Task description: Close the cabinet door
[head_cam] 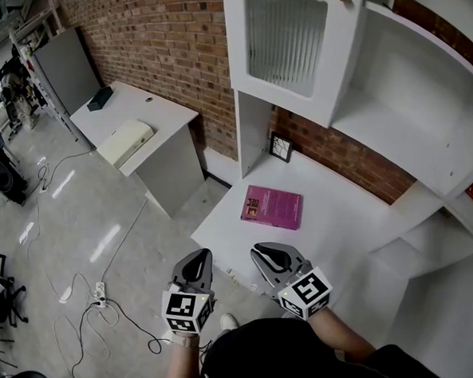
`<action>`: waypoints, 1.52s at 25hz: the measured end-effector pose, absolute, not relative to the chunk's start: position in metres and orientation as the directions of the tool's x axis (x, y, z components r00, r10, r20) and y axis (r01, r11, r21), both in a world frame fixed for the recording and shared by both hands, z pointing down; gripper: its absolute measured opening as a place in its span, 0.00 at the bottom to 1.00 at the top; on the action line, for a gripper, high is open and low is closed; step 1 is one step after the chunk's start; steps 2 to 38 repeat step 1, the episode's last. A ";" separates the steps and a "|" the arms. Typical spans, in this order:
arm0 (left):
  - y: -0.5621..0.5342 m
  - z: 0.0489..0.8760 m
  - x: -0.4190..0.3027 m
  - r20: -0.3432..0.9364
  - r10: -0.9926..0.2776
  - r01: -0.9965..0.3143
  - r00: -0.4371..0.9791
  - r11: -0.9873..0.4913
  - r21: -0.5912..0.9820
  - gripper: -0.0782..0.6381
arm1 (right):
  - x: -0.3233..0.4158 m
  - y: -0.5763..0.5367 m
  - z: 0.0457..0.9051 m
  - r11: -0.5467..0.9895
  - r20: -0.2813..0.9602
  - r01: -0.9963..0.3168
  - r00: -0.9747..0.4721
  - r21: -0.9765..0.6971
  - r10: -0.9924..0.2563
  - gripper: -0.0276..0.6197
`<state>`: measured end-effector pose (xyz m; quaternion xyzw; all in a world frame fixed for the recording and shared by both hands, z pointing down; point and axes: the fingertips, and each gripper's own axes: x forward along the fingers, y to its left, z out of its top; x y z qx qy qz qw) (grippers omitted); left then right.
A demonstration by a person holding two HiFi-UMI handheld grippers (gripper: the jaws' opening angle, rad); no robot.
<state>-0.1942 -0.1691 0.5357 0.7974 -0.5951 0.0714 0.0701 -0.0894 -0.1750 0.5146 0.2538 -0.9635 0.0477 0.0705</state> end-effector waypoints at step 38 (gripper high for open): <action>-0.168 0.536 -0.194 0.198 -0.939 -0.959 0.282 -0.282 0.027 0.12 | -0.089 -0.175 0.515 0.866 0.161 -0.497 -0.861 -0.057 -0.483 0.10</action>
